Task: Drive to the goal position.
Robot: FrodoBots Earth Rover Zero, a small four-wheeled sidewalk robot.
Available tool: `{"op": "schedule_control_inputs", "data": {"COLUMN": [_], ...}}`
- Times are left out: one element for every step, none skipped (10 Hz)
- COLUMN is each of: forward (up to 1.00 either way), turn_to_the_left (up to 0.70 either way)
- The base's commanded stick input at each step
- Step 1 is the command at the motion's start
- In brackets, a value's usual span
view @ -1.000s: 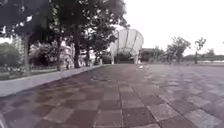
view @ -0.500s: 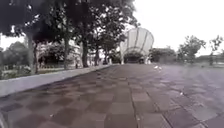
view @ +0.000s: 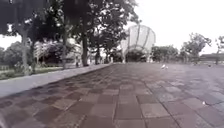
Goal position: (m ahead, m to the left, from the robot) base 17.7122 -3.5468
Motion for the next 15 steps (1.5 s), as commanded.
{"op": "schedule_control_inputs", "data": {"forward": [1.0,1.0,1.0,1.0,1.0,1.0,1.0,1.0,1.0,1.0,1.0,1.0,1.0,1.0,1.0], "turn_to_the_left": [0.0,0.0,0.0,0.0,0.0,-0.01,-0.3,-0.14,0.0,0.0,0.0,0.0,0.0,0.0,0.0]}}
